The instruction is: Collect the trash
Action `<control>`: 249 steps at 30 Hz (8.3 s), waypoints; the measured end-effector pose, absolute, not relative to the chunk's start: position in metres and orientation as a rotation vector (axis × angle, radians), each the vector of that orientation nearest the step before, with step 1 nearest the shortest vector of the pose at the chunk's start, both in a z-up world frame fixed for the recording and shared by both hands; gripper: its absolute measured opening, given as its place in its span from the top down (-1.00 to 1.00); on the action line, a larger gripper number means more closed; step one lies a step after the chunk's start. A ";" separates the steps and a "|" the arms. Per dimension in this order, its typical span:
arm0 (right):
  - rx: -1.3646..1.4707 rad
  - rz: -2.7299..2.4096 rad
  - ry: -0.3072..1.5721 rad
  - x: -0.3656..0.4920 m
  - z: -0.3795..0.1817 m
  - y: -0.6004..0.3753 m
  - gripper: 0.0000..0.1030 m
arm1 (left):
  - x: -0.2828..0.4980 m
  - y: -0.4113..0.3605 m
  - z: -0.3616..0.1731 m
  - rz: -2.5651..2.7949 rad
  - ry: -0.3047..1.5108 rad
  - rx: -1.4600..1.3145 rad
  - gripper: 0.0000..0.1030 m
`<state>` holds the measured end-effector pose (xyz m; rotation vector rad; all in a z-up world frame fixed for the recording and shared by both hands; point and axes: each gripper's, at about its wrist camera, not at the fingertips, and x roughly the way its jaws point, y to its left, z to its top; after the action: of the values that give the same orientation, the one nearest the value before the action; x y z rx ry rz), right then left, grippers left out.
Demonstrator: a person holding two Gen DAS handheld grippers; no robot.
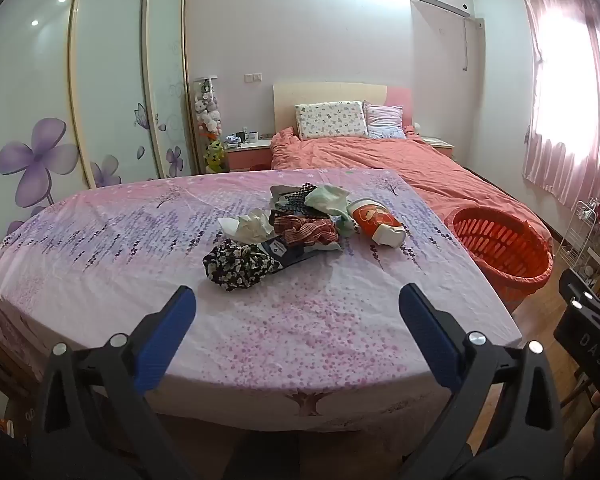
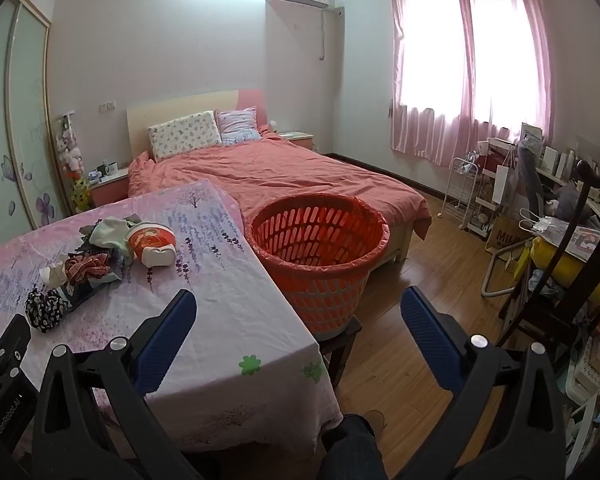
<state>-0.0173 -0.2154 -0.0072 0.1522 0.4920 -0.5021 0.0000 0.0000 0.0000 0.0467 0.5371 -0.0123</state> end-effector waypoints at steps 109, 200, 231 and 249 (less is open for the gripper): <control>0.142 -0.380 0.600 0.043 -0.032 -0.213 -0.96 | 0.067 0.083 -0.020 0.153 0.598 -0.051 -0.93; 0.297 -0.331 0.547 0.144 -0.017 -0.344 -0.37 | 0.242 -0.153 0.044 -0.564 0.639 0.001 0.84; 0.335 -0.350 0.573 0.145 -0.029 -0.365 -0.61 | 0.263 -0.167 -0.017 -0.438 0.730 0.117 -0.20; 0.151 -0.127 0.676 0.158 -0.044 -0.224 -0.54 | 0.259 0.082 -0.037 -0.038 0.804 0.000 -0.21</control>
<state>0.1579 -0.2241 -0.0440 0.1508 0.6765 -0.1267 0.2594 0.0823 -0.0366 -0.0003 0.8037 -0.0379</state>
